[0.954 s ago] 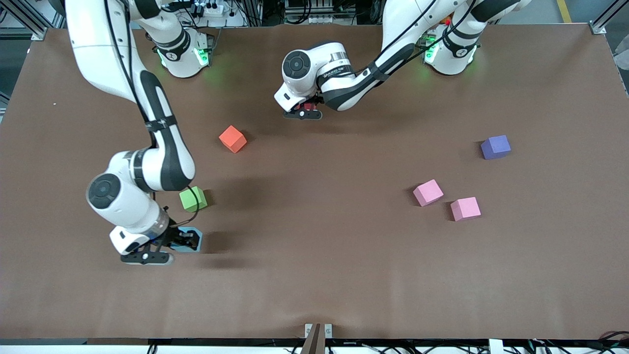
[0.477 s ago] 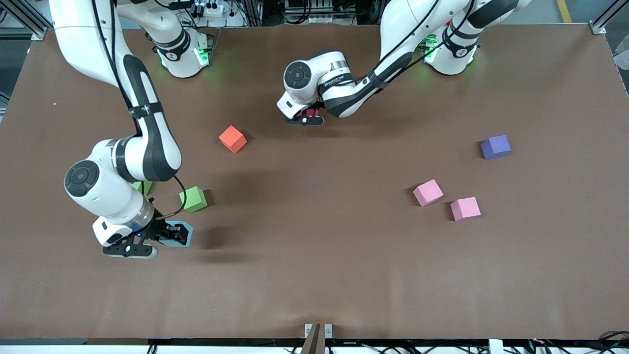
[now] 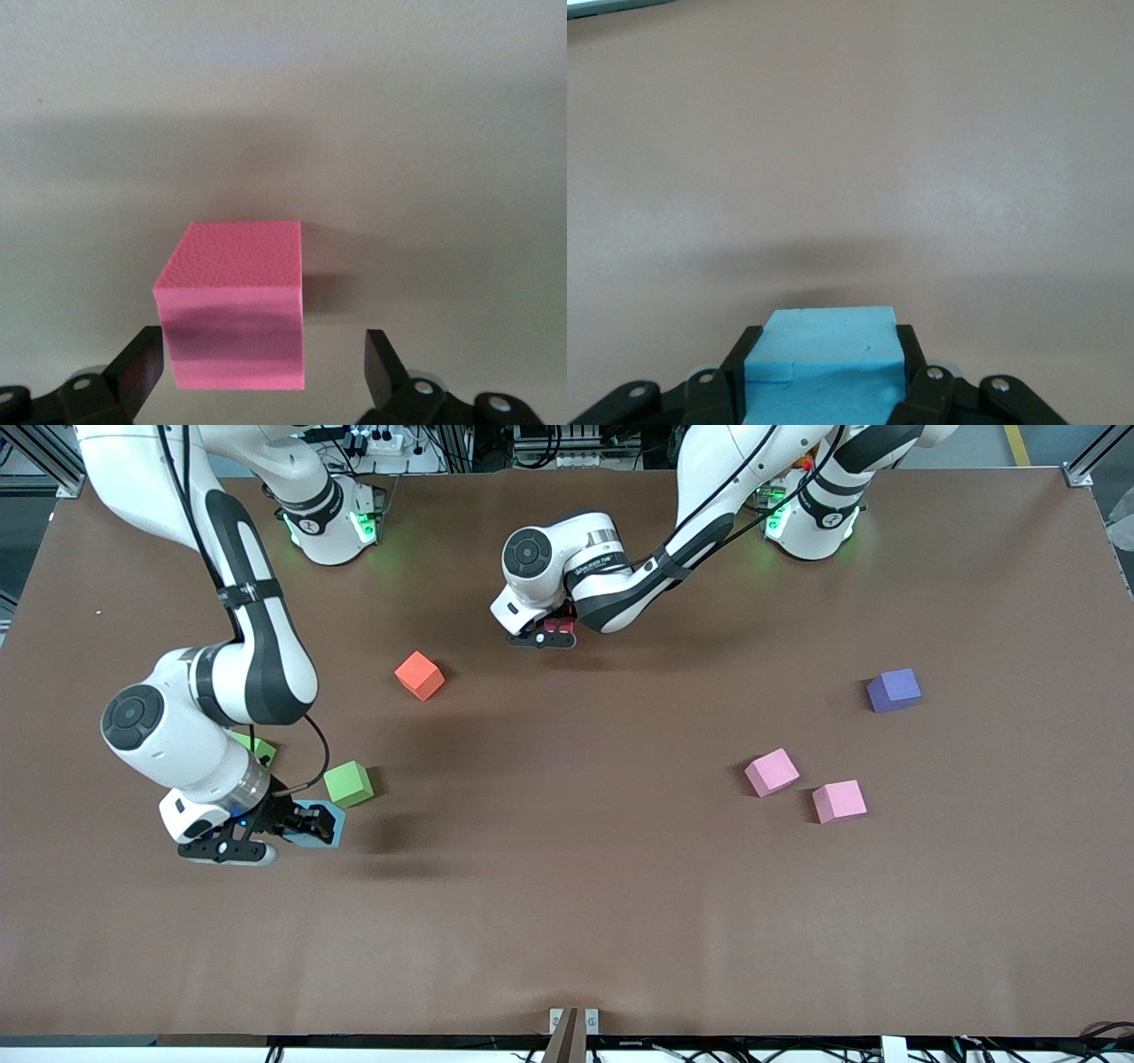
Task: Arrange blocks into number 1
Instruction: 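Place red block mid-table with the left gripper while the right gripper lifts blue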
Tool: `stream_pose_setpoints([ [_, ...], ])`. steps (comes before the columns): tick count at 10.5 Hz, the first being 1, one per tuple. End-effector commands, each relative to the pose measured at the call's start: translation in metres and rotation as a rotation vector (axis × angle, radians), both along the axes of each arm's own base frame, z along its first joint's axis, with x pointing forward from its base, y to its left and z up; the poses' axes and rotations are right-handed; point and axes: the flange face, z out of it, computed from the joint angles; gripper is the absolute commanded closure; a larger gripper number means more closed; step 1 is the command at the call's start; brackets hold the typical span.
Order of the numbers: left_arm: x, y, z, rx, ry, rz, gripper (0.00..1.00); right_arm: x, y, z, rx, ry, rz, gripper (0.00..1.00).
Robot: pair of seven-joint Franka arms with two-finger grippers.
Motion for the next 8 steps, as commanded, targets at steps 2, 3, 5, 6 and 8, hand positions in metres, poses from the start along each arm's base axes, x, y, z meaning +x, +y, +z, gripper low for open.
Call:
stream_pose_setpoints([
  [2,0.081,0.038,0.062,0.031,-0.071,0.115,0.0,-0.054,0.044,0.007,0.06,0.067,-0.079,0.35],
  [3,0.123,0.065,0.077,0.018,-0.096,0.189,0.0,-0.071,0.069,0.005,0.07,0.091,-0.105,0.35],
  [5,0.189,0.122,0.092,0.01,-0.127,0.302,0.0,-0.1,0.133,0.004,0.082,0.127,-0.141,0.35],
  [6,0.216,0.152,0.09,0.027,-0.156,0.332,0.0,-0.117,0.17,0.001,0.083,0.138,-0.147,0.35],
  [8,0.269,0.226,0.083,0.052,-0.185,0.378,0.0,-0.148,0.227,-0.006,0.078,0.157,-0.154,0.35],
])
